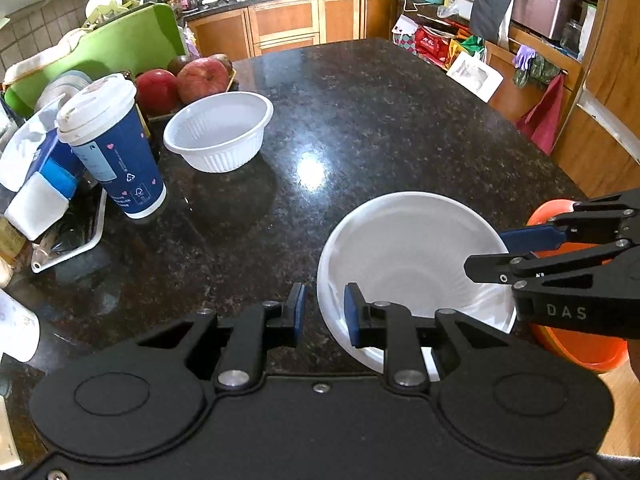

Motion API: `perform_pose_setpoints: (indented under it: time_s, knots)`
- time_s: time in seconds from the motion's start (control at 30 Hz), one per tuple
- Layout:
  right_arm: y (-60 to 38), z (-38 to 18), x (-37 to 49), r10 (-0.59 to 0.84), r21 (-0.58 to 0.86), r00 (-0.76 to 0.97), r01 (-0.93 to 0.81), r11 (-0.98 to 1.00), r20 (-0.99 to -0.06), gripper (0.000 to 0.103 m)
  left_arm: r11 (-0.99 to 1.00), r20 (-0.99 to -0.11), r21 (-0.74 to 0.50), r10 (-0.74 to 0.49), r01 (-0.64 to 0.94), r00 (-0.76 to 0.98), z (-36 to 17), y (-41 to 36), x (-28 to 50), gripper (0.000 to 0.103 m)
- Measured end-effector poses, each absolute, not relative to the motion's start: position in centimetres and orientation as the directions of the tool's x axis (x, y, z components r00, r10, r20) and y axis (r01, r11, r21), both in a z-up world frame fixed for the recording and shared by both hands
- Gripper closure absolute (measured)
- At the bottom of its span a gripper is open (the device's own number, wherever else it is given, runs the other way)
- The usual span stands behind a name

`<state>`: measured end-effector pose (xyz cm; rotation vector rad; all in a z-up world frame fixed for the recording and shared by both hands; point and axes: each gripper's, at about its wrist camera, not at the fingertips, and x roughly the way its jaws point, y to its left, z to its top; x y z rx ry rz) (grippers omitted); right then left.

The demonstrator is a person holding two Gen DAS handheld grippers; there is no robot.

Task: Organize plates and bowls
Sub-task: 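Lower the second bowl into the first bowl and open both grippers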

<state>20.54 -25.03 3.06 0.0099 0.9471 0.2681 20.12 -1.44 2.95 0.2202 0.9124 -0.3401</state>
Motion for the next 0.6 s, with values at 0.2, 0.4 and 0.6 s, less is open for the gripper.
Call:
perform_pose_setpoints:
  time_s: [0.2,0.4,0.6]
  knots:
    - [-25.0,3.4,20.6,0.238,0.126,0.573,-0.228,0.965,-0.784,0.059,0.924,-0.798,0.040,-0.199,0.380,0.568,3.3,-1.6,19.9,0.070]
    - [-25.0,3.6,20.9,0.240,0.121,0.579,-0.236,0.964,-0.779,0.058,0.927,-0.795,0.039,-0.197,0.372,0.574,3.6,-1.5,20.3,0.070]
    - [-25.4,4.6,21.2,0.233,0.109,0.601,-0.236,0.966,-0.764,0.058,0.936,-0.786,0.039,-0.187,0.349,0.589,4.1,-1.1,21.0,0.070]
